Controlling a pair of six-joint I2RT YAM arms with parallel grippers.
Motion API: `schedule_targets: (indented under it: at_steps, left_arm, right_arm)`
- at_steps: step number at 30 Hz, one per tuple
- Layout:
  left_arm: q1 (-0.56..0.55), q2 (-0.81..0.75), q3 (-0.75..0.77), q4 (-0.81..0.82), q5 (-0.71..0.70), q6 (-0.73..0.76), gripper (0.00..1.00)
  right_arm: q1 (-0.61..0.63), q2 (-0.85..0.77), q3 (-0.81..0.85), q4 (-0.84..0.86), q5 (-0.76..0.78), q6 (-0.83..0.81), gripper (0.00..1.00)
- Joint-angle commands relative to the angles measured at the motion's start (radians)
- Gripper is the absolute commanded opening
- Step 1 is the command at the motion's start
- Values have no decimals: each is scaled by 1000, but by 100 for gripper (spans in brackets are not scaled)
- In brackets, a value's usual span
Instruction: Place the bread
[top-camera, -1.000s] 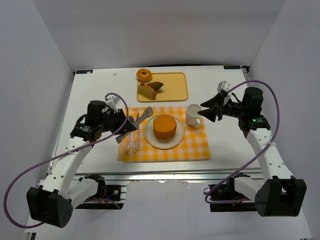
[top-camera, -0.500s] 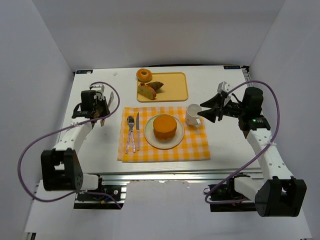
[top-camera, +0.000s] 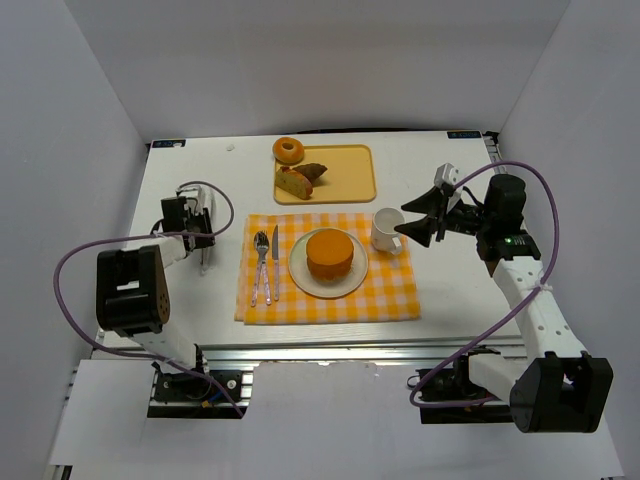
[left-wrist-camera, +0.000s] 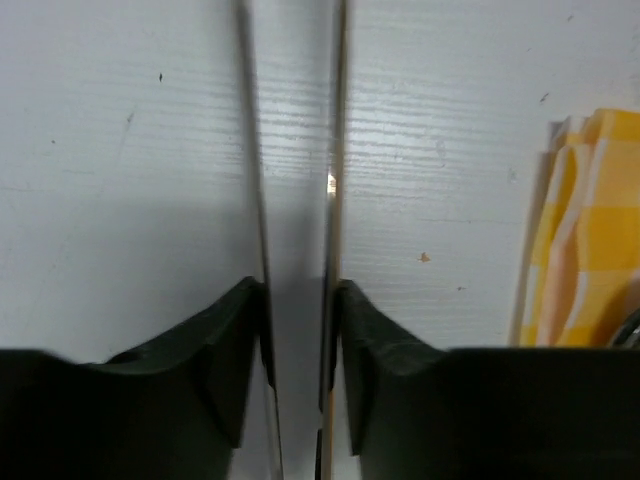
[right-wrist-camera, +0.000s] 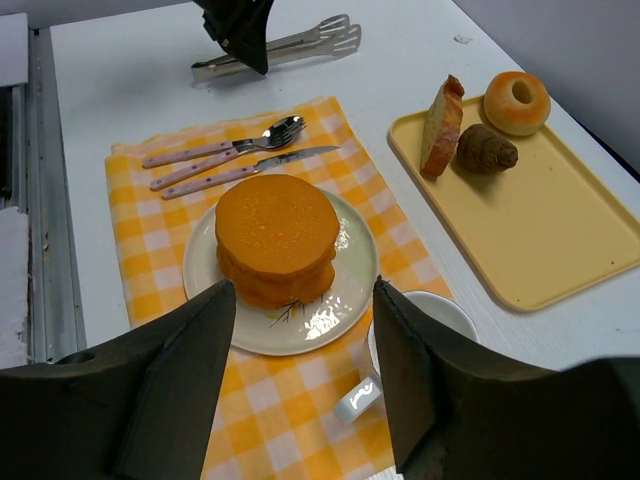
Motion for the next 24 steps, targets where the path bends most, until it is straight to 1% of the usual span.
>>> schedule_targets:
  at_steps: [1, 2, 3, 4, 5, 6, 8, 9, 10, 11, 13, 16, 17, 19, 20, 22, 23, 24]
  left_arm:
    - [5, 6, 12, 17, 5, 0, 51]
    - [9, 6, 14, 6, 5, -1, 54]
    - [10, 3, 14, 4, 3, -6, 58]
    - [13, 0, 14, 1, 3, -9, 58]
    - [18, -4, 16, -3, 3, -17, 59]
    - [18, -15, 16, -7, 3, -21, 60]
    - [22, -29, 23, -20, 8, -31, 74]
    - [21, -37, 26, -23, 10, -41, 74]
    - [21, -50, 32, -25, 17, -49, 81]
    - [21, -60, 34, -25, 23, -55, 98]
    - [22, -89, 36, -25, 36, -80, 98]
    - [22, -130, 32, -25, 37, -119, 98]
    - [22, -162, 31, -25, 36, -142, 98]
    - [22, -199, 26, -25, 30, -175, 98]
    - [21, -240, 20, -20, 30, -205, 98]
    - [21, -282, 14, -10, 20, -244, 98]
    - [22, -303, 13, -2, 13, -285, 98]
    - [22, -346, 11, 1, -1, -300, 98]
  right_arm:
    - [-3, 12, 17, -8, 12, -15, 63]
    - [-3, 22, 24, -29, 14, -19, 69]
    - [-3, 26, 32, -43, 17, -24, 72]
    - [-3, 31, 49, -54, 14, -33, 76]
    - [-3, 38, 57, -66, 14, -39, 89]
    - [-3, 42, 63, -84, 18, -41, 89]
    - [-3, 51, 86, -94, 33, -33, 89]
    - [-3, 52, 93, -103, 64, -35, 90]
    - [-3, 52, 106, -115, 85, -32, 89]
    - [-3, 52, 110, -115, 107, -12, 90]
    - [-3, 52, 118, -118, 176, 7, 89]
    - [-3, 43, 130, -108, 283, 75, 89]
    - [-5, 40, 135, -97, 358, 146, 89]
    - [-3, 32, 146, -92, 435, 200, 89]
    - [-3, 26, 158, -98, 498, 215, 89]
    - [-3, 20, 167, -100, 555, 263, 89]
    - [-3, 14, 170, -101, 598, 272, 89]
    - [-3, 14, 179, -109, 609, 274, 89]
